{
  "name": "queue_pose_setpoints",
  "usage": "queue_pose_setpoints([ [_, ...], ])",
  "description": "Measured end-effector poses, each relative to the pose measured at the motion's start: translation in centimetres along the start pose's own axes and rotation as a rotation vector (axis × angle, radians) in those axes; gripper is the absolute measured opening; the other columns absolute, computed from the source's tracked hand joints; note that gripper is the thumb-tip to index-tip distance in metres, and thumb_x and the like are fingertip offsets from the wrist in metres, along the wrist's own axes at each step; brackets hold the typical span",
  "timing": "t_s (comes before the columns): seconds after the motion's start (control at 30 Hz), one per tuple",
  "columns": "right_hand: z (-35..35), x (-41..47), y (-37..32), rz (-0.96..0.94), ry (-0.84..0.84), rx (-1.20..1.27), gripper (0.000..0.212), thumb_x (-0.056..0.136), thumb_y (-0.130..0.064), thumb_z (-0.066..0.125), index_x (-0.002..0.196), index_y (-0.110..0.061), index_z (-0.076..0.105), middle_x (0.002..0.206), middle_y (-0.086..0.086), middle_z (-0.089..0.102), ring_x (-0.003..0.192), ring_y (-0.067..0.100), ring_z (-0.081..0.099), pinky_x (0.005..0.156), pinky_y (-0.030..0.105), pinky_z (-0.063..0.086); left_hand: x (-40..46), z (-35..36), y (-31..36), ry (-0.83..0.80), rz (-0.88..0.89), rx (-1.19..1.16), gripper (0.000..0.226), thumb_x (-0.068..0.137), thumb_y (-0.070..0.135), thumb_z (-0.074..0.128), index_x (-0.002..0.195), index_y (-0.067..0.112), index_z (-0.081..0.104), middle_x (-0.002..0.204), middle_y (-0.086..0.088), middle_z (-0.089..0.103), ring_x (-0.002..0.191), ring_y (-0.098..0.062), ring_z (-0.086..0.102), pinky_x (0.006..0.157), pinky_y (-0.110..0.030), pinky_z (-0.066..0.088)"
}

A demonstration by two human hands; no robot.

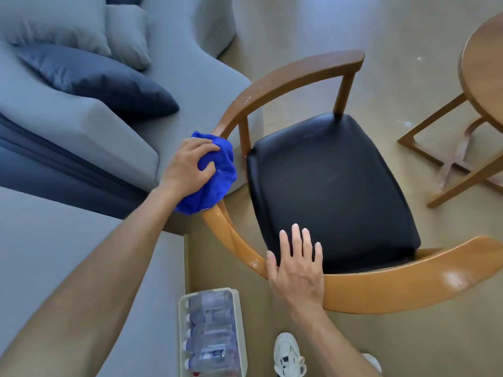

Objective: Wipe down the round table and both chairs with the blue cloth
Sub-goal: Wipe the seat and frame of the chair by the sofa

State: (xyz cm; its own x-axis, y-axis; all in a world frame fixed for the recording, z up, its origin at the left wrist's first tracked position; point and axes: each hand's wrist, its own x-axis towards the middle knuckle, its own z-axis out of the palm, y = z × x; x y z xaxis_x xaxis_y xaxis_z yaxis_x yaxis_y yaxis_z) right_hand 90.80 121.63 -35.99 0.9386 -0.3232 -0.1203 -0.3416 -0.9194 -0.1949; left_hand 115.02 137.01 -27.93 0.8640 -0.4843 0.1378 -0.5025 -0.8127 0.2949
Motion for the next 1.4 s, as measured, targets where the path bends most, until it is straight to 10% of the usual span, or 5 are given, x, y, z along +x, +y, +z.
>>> queue_pose_setpoints([
  [0.47, 0.1, 0.2, 0.0, 0.022, 0.062, 0.042, 0.053, 0.087, -0.042, 0.040, 0.116, -0.007, 0.068, 0.129, 0.020, 0.059, 0.114, 0.035, 0.060, 0.089, 0.053, 0.050, -10.4, 3.2, 2.6, -0.079, 0.436, 0.014, 0.025, 0.087, 0.018, 0.058, 0.107, 0.014, 0.072, 0.128, -0.007, 0.063, 0.126, -0.026, 0.050, 0.101, -0.043, 0.046],
  [0.7, 0.1, 0.3, -0.1, 0.035, 0.018, 0.051, 0.061, 0.096, -0.046, 0.023, 0.120, -0.009, 0.065, 0.131, 0.018, 0.058, 0.115, 0.035, 0.059, 0.090, 0.052, 0.048, 4.5, 0.6, -3.3, -0.024, -0.141, -0.111, 0.031, 0.082, 0.009, 0.063, 0.112, 0.016, 0.068, 0.126, -0.001, 0.061, 0.122, -0.024, 0.048, 0.103, -0.019, 0.027],
  [0.93, 0.0, 0.2, 0.0, 0.030, -0.003, 0.068, 0.055, 0.088, -0.044, 0.038, 0.119, -0.009, 0.066, 0.129, 0.018, 0.059, 0.113, 0.034, 0.060, 0.088, 0.051, 0.050, -8.7, 1.7, 2.0, 0.120, 0.039, -0.054, 0.029, 0.086, 0.013, 0.054, 0.107, 0.008, 0.072, 0.130, -0.010, 0.060, 0.127, -0.026, 0.045, 0.110, -0.036, 0.036],
  [1.1, 0.1, 0.2, -0.1, 0.041, 0.040, 0.090, 0.050, 0.086, -0.039, 0.042, 0.112, -0.007, 0.069, 0.125, 0.017, 0.062, 0.108, 0.032, 0.064, 0.085, 0.049, 0.051, -16.0, 6.0, 7.3, -0.014, 0.458, 0.087, 0.029, 0.095, 0.015, 0.049, 0.089, 0.018, 0.078, 0.118, -0.004, 0.069, 0.121, -0.022, 0.052, 0.089, -0.041, 0.054],
  [1.4, -0.2, 0.2, 0.0, 0.043, -0.058, 0.123, 0.054, 0.085, -0.042, 0.040, 0.117, -0.008, 0.067, 0.125, 0.017, 0.062, 0.111, 0.032, 0.062, 0.088, 0.049, 0.052, -2.0, 0.9, 0.8, -0.046, 0.250, 0.097, 0.024, 0.076, 0.012, 0.064, 0.099, 0.012, 0.070, 0.113, -0.007, 0.066, 0.115, -0.025, 0.052, 0.097, -0.046, 0.049],
])
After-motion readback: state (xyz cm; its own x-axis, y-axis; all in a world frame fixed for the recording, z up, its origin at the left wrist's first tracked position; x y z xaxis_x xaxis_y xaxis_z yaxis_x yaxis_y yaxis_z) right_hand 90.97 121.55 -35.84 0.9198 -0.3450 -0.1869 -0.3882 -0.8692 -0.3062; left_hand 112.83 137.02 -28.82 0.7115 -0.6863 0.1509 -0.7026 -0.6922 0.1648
